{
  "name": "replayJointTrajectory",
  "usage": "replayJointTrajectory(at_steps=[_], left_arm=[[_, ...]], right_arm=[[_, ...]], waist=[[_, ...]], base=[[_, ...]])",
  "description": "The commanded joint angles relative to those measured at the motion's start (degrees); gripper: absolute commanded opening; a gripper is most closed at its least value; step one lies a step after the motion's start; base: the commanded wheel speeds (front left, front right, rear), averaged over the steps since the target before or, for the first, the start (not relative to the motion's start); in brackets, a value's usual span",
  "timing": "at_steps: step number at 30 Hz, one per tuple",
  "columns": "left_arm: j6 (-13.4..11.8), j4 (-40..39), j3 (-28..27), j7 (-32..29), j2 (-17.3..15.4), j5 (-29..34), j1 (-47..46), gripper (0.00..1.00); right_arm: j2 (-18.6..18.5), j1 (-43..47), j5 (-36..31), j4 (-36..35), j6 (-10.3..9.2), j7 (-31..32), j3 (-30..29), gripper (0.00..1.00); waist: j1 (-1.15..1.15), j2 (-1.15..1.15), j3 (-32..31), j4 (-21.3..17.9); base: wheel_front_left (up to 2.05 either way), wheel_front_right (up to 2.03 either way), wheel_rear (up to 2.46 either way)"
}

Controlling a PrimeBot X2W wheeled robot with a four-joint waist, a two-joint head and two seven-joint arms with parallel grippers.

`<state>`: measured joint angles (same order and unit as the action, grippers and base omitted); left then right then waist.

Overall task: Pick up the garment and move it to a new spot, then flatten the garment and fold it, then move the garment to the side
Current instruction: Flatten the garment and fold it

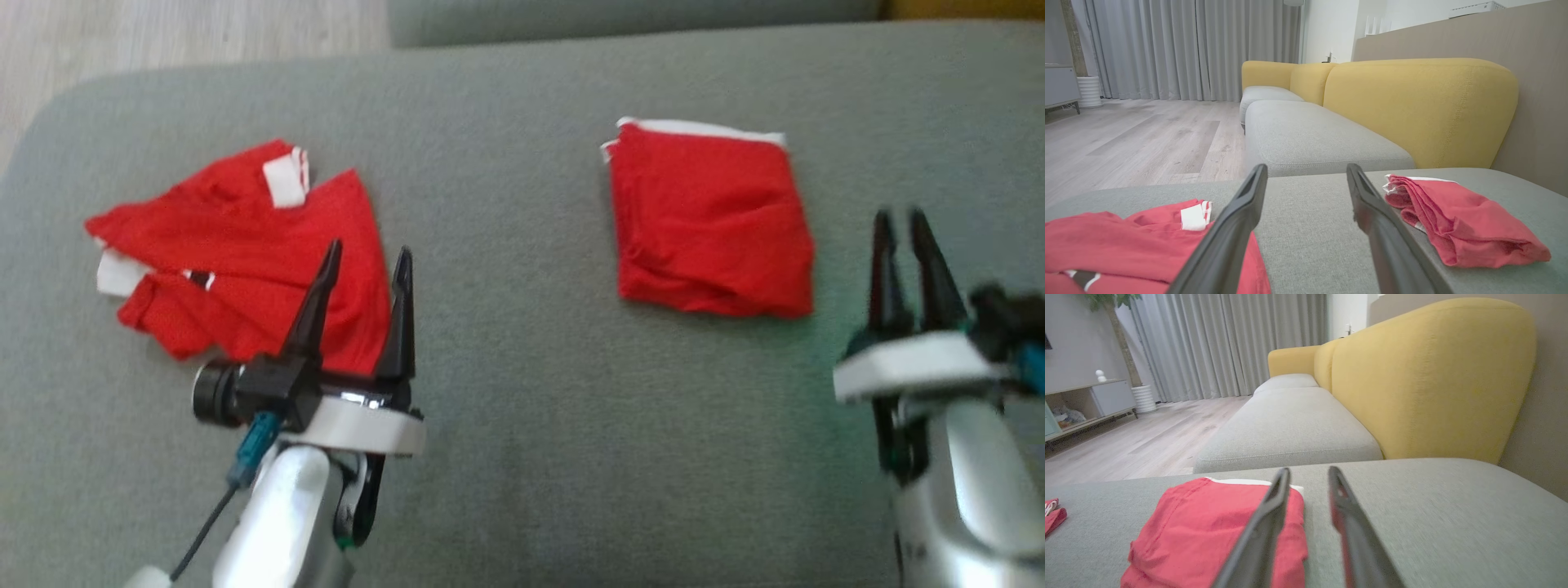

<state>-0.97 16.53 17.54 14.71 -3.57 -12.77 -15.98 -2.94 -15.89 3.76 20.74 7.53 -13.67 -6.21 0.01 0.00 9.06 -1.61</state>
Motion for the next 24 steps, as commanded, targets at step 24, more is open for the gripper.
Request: replayJointTrajectory(at_steps=[24], left_arm=[[0.0,-2.6,0.5,0.3,0.6,-1.1,-7.5,1.00]], right_arm=[[-0.7,-29.4,-13.3,32.4,-0.04,-0.9,-4.0,0.00]], waist=[[-0.01,0.00,9.7,8.5]], base=[[0.00,0.00,0.00]])
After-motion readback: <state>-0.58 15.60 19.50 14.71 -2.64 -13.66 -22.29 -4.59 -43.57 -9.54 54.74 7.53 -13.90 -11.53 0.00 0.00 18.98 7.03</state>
